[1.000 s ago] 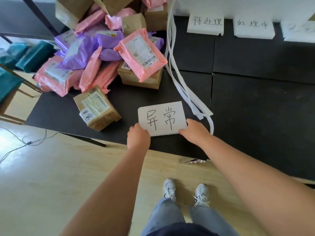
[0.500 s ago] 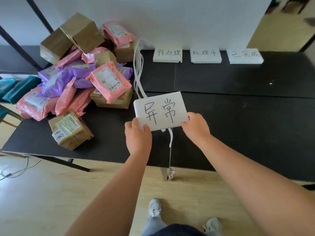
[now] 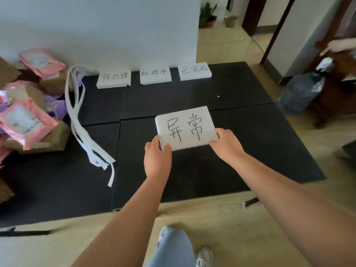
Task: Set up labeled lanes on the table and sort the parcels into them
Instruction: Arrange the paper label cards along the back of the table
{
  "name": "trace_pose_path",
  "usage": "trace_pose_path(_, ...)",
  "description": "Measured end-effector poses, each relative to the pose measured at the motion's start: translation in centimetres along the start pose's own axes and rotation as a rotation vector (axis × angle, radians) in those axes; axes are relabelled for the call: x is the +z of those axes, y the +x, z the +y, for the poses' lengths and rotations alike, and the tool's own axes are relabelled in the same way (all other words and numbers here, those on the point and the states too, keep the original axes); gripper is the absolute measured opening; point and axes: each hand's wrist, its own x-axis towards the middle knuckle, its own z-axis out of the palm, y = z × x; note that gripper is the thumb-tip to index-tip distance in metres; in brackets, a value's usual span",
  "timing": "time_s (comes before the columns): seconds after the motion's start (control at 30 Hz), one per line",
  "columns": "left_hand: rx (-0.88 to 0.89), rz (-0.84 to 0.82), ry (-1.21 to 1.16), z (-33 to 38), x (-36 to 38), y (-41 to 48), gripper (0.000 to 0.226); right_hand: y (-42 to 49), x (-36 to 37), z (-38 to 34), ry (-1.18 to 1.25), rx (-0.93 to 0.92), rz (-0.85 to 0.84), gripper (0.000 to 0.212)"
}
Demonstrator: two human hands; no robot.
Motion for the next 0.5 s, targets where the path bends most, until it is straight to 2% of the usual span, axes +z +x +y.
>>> trace_pose_path(0.27, 0.017, -0.086, -0.012, 6.8, 7.0, 5.0, 0.045, 7.1, -3.5, 4.7, 0.045, 0.096, 0.053, 0.038)
trace_pose_path(0.5, 0.092, -0.213, -0.011, 12.3, 13.6, 10.6, 0.034, 13.8, -6.9, 8.3, 0.104, 0.241, 0.148, 0.033)
